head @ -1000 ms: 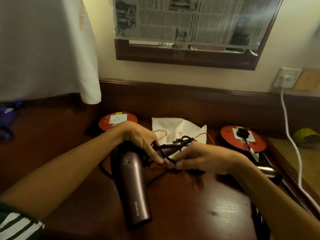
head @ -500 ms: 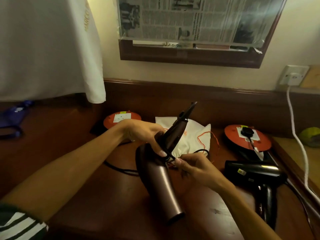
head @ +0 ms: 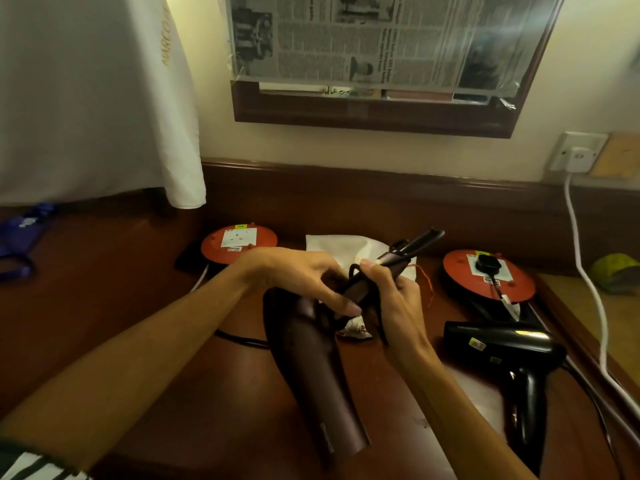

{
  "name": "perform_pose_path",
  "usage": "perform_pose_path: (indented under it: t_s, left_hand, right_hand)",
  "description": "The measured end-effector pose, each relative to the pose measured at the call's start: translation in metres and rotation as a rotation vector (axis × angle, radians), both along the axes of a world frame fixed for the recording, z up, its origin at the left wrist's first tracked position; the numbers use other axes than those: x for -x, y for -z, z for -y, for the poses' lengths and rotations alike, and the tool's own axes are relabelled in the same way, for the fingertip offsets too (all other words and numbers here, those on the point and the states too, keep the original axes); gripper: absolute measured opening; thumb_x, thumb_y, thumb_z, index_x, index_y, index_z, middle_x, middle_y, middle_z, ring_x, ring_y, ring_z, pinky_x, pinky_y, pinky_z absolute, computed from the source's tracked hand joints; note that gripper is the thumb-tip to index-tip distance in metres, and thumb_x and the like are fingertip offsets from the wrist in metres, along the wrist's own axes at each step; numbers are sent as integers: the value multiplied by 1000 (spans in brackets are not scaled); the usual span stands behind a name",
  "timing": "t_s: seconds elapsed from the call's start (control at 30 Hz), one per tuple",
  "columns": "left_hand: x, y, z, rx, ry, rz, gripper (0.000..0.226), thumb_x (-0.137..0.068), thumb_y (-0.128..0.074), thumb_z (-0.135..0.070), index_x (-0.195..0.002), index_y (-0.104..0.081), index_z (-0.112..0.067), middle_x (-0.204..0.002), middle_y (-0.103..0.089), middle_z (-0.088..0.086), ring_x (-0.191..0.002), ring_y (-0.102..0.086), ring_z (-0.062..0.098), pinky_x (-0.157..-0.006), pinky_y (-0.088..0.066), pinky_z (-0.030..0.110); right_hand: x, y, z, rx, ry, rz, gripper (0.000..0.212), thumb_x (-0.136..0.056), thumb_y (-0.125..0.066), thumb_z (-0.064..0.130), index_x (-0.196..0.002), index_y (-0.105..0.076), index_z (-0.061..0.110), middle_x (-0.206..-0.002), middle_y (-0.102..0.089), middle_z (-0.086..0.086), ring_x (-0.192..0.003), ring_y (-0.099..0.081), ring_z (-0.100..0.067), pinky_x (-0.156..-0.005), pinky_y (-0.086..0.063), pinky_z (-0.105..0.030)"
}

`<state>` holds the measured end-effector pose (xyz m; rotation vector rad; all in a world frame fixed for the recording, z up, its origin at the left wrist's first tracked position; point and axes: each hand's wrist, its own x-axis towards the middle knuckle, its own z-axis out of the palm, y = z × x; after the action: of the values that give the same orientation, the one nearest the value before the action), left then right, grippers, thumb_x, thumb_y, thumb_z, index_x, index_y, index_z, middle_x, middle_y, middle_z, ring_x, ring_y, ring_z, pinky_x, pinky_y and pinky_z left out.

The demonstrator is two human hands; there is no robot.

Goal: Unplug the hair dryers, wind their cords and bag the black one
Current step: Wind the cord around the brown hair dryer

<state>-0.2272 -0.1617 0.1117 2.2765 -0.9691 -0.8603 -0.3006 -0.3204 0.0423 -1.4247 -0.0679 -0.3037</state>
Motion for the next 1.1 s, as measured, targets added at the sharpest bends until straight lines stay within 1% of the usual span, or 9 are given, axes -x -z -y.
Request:
perform_pose_path:
  t_s: [0.07,0.17,0.33,0.43,0.53,0.6,0.73,0.93,1.1]
  left_hand:
    - [8,8,6,-115,14,236,56,-77,-77,-67,-112,-70,-25,-104,-75,-6,-95,-72,12,-94,-57,36]
    - [20,19,10,-274,-20,648,71,-68,-60,-90,-105,-68,-30,-92,-71,-14,-92,-63,4,-125,-19,46]
    - [36,20,7,-281,-72,949,60,-88,-46,-80,-111,-61,-27,-96,-68,-13,-102,-64,6,-122,18,61]
    - [32,15,4,-167,-34,818,50,-93,-47,-73,-104,-57,-26,-80,-62,-13,-79,-58,2,-127,-9,53]
    - [24,9,-2,-91,28,697,50,-92,-47,-74,-99,-58,-26,-76,-60,-8,-69,-57,10,-96,-50,47]
    - [20,2,-3,-92,63,637,48,-95,-51,-68,-105,-62,-23,-81,-66,-3,-70,-61,15,-79,-54,45]
    - [13,-16,-9,-59,39,328,45,-93,-61,-62,-104,-68,-19,-93,-73,5,-80,-70,18,-81,-59,45]
    - [3,-35,-16,-39,-30,150,40,-93,-70,-47,-105,-73,-9,-95,-76,10,-79,-74,22,-74,-59,31]
    - [15,-29,-8,-85,-9,162,84,-89,-74,-50,-158,-30,-31,-147,-54,-9,-122,-64,13,-106,-51,33]
  right_hand:
    - [1,-1,-2,-26,66,3,42,-75,-71,51,-74,-71,9,-74,-71,-20,-66,-66,-38,-61,-53,-47]
    - [3,0,-3,4,104,44,38,-74,-67,53,-68,-66,15,-66,-66,-8,-62,-63,-21,-59,-50,-37]
    - [6,-5,-1,-35,154,43,37,-77,-66,53,-64,-68,18,-71,-63,-24,-62,-52,-45,-61,-47,-50]
    - [5,-11,-1,-81,157,31,50,-78,-68,52,-67,-62,4,-68,-56,-26,-56,-47,-42,-55,-45,-46]
    - [8,-15,5,-78,124,-16,47,-87,-68,46,-67,-58,4,-56,-46,-15,-40,-36,-23,-39,-32,-26]
    - [11,-23,10,-32,34,-97,48,-90,-65,49,-71,-59,5,-51,-42,-12,-36,-32,-17,-36,-27,-26]
    - [20,-37,29,247,-214,-155,64,-96,-45,59,-80,-69,2,-51,-55,-19,-40,-44,-23,-41,-36,-25]
    - [46,-7,40,381,-480,-13,45,-107,-33,33,-86,-63,5,-55,-48,-1,-48,-40,-12,-52,-36,-22]
    - [36,-21,51,818,-603,-122,39,-103,-43,47,-72,-59,28,-60,-49,14,-55,-41,-1,-58,-34,-22]
